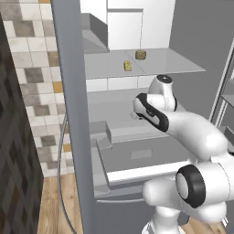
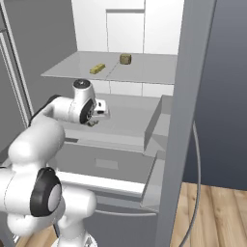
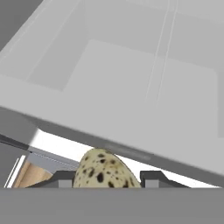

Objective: Pick the egg and butter from the fridge and place them by the bowl for mixing.

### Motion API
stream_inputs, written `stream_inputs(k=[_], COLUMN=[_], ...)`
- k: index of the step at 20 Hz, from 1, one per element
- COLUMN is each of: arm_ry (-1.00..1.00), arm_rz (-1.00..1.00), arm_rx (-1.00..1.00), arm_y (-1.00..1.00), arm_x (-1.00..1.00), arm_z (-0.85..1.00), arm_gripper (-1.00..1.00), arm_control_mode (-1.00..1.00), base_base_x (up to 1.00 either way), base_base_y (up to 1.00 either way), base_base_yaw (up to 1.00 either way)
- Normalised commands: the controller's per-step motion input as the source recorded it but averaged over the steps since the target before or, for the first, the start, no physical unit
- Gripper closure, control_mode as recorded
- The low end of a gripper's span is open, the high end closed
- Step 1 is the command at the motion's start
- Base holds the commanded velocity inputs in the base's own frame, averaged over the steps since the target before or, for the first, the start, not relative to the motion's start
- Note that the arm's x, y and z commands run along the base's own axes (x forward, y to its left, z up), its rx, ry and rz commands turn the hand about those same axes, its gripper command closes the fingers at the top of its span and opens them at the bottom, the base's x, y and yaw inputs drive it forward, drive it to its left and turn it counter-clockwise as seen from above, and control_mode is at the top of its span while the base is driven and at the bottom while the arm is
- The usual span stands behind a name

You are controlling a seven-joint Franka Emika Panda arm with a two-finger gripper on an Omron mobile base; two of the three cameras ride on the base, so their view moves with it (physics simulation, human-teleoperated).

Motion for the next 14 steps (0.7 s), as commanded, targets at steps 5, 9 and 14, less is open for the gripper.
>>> stream_inputs(k=[5, 9, 14], arm_ry=[0.06, 0.00, 0.00], arm_rz=[0.00, 0.00, 0.00], arm_rx=[0.00, 0.00, -0.03], arm_y=[0.00, 0.00, 0.04], arm_x=[-0.55, -0.58, -0.45], arm_z=[0.28, 0.29, 0.24], arm_gripper=[1.00, 1.00, 1.00], arm_control_mode=[-1.00, -1.00, -1.00], base_base_x=[0.00, 0.00, 0.00], base_base_y=[0.00, 0.00, 0.00], base_base_yaw=[0.00, 0.00, 0.00])
